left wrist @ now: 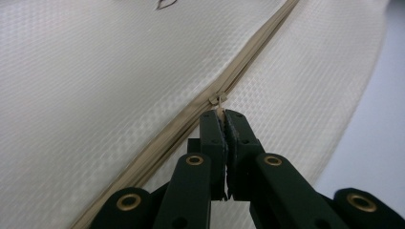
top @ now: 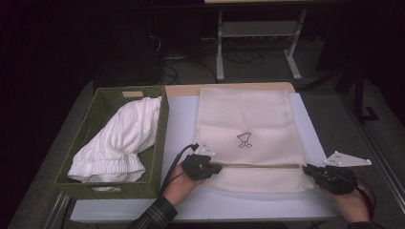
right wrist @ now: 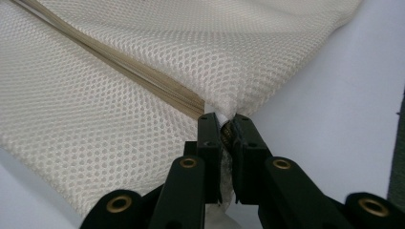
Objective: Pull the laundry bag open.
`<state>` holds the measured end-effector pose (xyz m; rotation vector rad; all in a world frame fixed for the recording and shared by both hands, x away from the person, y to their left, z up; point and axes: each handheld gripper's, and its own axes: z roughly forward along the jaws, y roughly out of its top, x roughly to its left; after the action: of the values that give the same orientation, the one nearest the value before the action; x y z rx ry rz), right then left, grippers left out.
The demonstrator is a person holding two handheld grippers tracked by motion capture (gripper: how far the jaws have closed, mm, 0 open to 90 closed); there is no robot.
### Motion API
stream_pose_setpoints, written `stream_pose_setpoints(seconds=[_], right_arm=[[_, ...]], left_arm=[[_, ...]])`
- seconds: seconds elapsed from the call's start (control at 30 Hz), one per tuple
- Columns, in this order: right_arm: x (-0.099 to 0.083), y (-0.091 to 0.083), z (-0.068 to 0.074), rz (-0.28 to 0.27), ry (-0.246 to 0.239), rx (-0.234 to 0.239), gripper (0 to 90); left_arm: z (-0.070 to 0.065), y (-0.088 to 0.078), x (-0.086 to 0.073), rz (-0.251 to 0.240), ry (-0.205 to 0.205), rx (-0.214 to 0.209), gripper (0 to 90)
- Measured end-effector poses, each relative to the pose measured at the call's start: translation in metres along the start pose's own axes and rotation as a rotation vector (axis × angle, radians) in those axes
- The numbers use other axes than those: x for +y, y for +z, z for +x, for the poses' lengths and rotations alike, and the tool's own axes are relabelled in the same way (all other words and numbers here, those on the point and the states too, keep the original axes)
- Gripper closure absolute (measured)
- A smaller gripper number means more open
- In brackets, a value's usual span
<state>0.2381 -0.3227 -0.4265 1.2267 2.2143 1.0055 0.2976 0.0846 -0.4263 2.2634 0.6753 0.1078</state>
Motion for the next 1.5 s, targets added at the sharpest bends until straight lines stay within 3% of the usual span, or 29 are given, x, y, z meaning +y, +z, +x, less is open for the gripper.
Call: stream_pose_setpoints(seconds=[0.23,0.43,0.5,0.8,0.83,0.87,0.9,0.93,1.07,1.2,1.27,1.43,1.5], right_arm=[[-0.002,0.000,-0.004,-0.001,0.015,-0.001,83.2],[-0.001,-0.002,-0.005,0.000,0.020,-0.015,83.3],[-0.002,-0.002,-0.005,0.003,0.022,-0.018,83.3],[-0.005,-0.008,-0.005,-0.009,0.043,-0.044,83.5],[-0.005,-0.009,-0.005,-0.008,0.044,-0.050,83.8],[-0.005,-0.010,-0.004,0.007,0.030,-0.105,83.8],[-0.006,-0.012,-0.006,0.008,0.034,-0.113,83.8],[-0.008,-0.014,-0.010,-0.002,0.066,-0.105,83.8],[-0.012,-0.018,-0.014,0.006,0.079,-0.135,83.8],[-0.012,-0.019,-0.015,-0.002,0.088,-0.128,83.8],[-0.013,-0.018,-0.015,0.009,0.091,-0.125,83.8],[-0.013,-0.020,-0.018,0.010,0.117,-0.137,83.8],[-0.014,-0.020,-0.018,0.009,0.122,-0.144,83.8]], left_arm=[[0.009,-0.013,-0.012,-0.009,-0.042,0.034,87.2],[0.011,-0.018,-0.015,-0.007,-0.044,0.080,87.2],[0.013,-0.019,-0.016,-0.019,-0.062,0.069,87.2],[0.011,-0.013,-0.014,-0.033,-0.069,0.075,87.2],[0.010,-0.013,-0.014,-0.013,-0.054,0.128,87.3],[0.012,-0.014,-0.015,-0.013,-0.058,0.135,87.3],[0.017,-0.016,-0.017,-0.025,-0.093,0.121,87.3],[0.020,-0.018,-0.018,-0.026,-0.102,0.134,87.3],[0.024,-0.020,-0.019,-0.020,-0.119,0.175,87.3],[0.022,-0.014,-0.019,0.005,-0.119,0.206,87.3],[0.023,-0.013,-0.019,0.002,-0.133,0.209,87.3],[0.021,-0.010,-0.016,-0.001,-0.121,0.234,87.2],[0.024,-0.010,-0.017,0.001,-0.142,0.256,87.3]])
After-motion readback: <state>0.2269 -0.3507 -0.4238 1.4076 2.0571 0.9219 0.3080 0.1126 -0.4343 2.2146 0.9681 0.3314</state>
